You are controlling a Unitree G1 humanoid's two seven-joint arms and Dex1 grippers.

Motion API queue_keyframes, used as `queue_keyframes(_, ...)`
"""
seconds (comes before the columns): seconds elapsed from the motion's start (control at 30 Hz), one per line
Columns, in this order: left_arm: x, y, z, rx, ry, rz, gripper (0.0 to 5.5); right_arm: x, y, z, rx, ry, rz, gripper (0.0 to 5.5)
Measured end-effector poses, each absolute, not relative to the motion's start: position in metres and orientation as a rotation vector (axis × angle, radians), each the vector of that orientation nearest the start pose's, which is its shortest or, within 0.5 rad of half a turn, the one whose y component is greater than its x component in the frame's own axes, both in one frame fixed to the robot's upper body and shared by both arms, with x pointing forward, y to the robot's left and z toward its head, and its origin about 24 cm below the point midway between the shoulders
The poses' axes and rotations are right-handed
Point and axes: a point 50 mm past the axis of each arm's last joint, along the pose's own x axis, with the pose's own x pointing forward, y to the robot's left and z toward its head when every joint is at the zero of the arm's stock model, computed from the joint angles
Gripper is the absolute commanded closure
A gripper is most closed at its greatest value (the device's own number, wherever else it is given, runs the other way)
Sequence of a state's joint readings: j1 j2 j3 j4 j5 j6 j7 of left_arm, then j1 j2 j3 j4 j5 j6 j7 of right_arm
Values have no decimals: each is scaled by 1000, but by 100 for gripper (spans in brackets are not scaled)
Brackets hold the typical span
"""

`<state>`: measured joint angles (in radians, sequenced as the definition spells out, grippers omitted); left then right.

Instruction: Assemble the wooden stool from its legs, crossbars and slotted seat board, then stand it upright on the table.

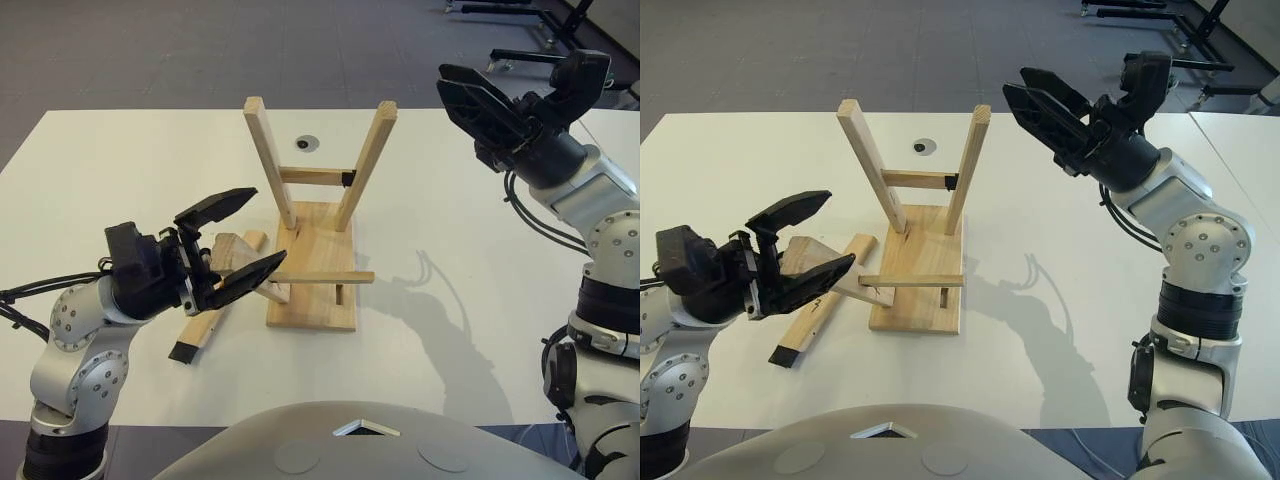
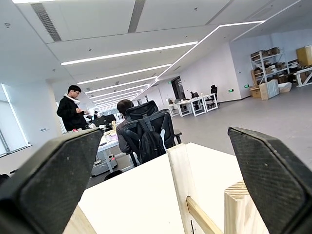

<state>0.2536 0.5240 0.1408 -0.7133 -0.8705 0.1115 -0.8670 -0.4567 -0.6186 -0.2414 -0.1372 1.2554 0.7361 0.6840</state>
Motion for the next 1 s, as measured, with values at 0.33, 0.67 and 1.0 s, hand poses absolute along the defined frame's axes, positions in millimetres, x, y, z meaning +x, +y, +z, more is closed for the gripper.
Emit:
queue_keyframes(0.33,154,246,167,-113,-397,-682,171,275,-193,213,477,-102,1150,77)
queue_keyframes(0.67,125,200,38,-131,292,-417,171,271,-189,201,498,-33,1097,77)
queue_keyframes(1.0,111,194,43,108,431,-326,171,256,-181,198,528,54,1148,77)
